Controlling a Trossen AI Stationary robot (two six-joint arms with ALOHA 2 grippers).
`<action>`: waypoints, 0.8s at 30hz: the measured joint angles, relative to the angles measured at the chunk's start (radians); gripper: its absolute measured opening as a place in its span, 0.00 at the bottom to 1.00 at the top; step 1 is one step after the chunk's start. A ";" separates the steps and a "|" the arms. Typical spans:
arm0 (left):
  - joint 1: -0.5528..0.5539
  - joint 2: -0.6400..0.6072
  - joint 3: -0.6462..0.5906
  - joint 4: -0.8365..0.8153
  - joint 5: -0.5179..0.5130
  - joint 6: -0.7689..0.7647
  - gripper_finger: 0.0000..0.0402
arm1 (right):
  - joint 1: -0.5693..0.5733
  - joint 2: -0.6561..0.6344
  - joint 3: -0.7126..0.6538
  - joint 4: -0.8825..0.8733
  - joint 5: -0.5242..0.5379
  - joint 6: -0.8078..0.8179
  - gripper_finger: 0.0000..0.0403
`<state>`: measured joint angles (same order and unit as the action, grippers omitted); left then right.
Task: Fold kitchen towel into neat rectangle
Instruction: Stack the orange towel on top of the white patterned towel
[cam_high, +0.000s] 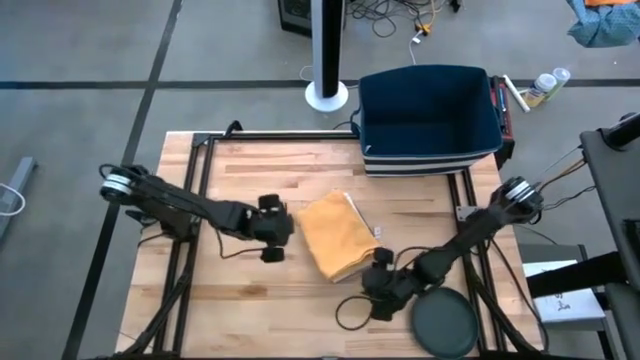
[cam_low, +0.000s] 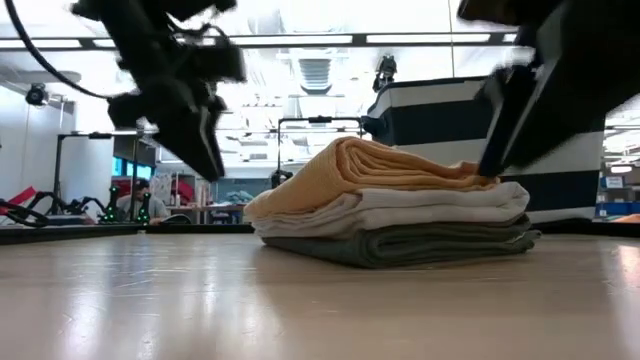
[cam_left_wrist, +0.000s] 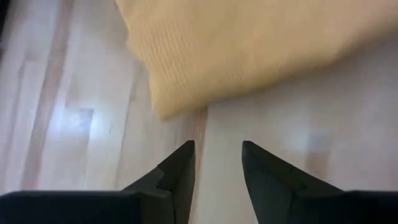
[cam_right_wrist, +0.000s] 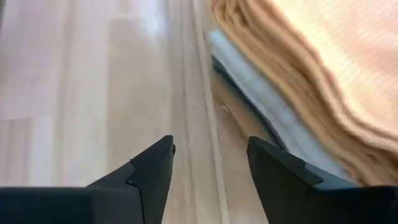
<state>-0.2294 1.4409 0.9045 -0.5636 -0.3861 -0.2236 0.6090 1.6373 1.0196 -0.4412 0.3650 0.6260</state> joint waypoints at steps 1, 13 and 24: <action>-0.011 -0.023 -0.014 0.036 0.001 -0.023 0.31 | 0.001 -0.029 -0.001 -0.071 0.004 0.004 0.49; -0.157 0.130 -0.285 0.997 0.160 -0.215 0.31 | -0.034 -0.236 -0.261 -0.274 0.151 0.055 0.49; -0.043 0.388 -0.230 0.999 0.170 -0.228 0.31 | -0.125 -0.114 -0.310 0.168 0.068 -0.189 0.49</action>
<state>-0.2719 1.8292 0.6746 0.4352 -0.2166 -0.4513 0.4841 1.5230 0.7096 -0.2732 0.4328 0.4366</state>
